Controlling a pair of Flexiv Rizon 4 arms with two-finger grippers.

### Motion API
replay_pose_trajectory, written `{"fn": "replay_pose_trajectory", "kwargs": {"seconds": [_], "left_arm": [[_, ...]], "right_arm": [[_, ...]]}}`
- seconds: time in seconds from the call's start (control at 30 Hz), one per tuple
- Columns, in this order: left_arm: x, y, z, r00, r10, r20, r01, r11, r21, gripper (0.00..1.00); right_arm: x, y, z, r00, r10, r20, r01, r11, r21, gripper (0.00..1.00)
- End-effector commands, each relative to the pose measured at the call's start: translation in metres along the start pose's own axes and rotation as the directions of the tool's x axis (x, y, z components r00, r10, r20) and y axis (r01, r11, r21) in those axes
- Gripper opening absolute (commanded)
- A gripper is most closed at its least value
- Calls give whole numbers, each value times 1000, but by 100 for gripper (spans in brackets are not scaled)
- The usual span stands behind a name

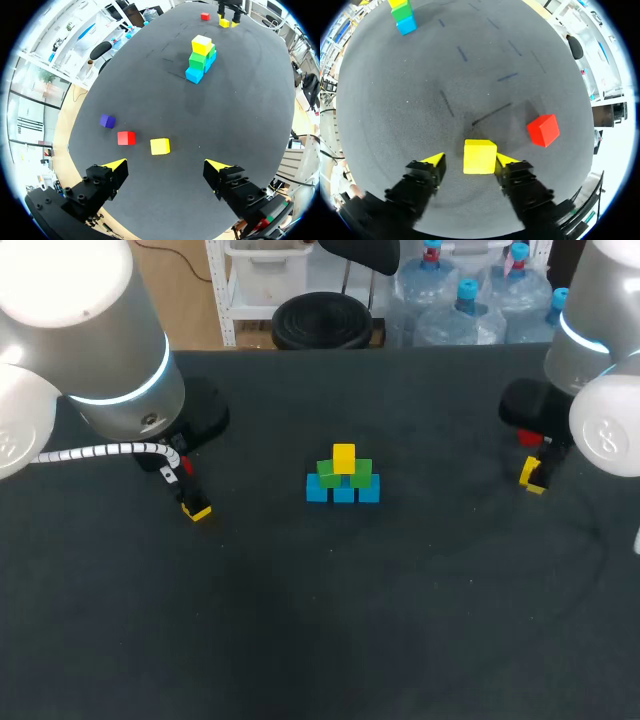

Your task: Place the blue cubes, place green cubes on the blue cubes, place the yellow cubes on the green cubes, then place the red cubes on the yellow cubes, and place purple cube on the red cubes.

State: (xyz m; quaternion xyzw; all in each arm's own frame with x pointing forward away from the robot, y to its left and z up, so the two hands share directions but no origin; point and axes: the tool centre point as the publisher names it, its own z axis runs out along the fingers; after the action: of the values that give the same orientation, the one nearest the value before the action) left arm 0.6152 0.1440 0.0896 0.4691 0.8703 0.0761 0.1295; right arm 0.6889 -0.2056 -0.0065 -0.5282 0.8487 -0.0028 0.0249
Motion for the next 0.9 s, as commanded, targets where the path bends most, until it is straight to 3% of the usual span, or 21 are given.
{"fn": "replay_pose_trajectory", "kwargs": {"seconds": [0.03, 0.17, 0.4, 0.63, 0.8, 0.9], "left_arm": [[0, 2, 0, 1000, 2, 0, -2, 1000, 5, 100], [0, 2, 0, 1000, 2, 0, -2, 1000, 5, 100], [0, 2, 0, 1000, 2, 0, -2, 1000, 5, 100], [0, 2, 0, 1000, 2, 0, -2, 1000, 5, 100], [0, 2, 0, 1000, 2, 0, -2, 1000, 5, 100], [0, 2, 0, 1000, 2, 0, -2, 1000, 5, 100]], "right_arm": [[0, 0, 0, 1000, -1, 3, 1, 1000, 1, 46], [-1, 0, -1, 1000, -7, -1, 7, 1000, 1, 24], [-6, 3, -5, 999, -42, 4, 42, 999, 14, 7], [-31, 13, -24, 993, -117, 7, 117, 993, 28, 2], [-53, 26, -41, 985, -173, 1, 173, 985, -8, 0], [-69, 37, -55, 975, -220, 30, 221, 975, -15, 7]]}}
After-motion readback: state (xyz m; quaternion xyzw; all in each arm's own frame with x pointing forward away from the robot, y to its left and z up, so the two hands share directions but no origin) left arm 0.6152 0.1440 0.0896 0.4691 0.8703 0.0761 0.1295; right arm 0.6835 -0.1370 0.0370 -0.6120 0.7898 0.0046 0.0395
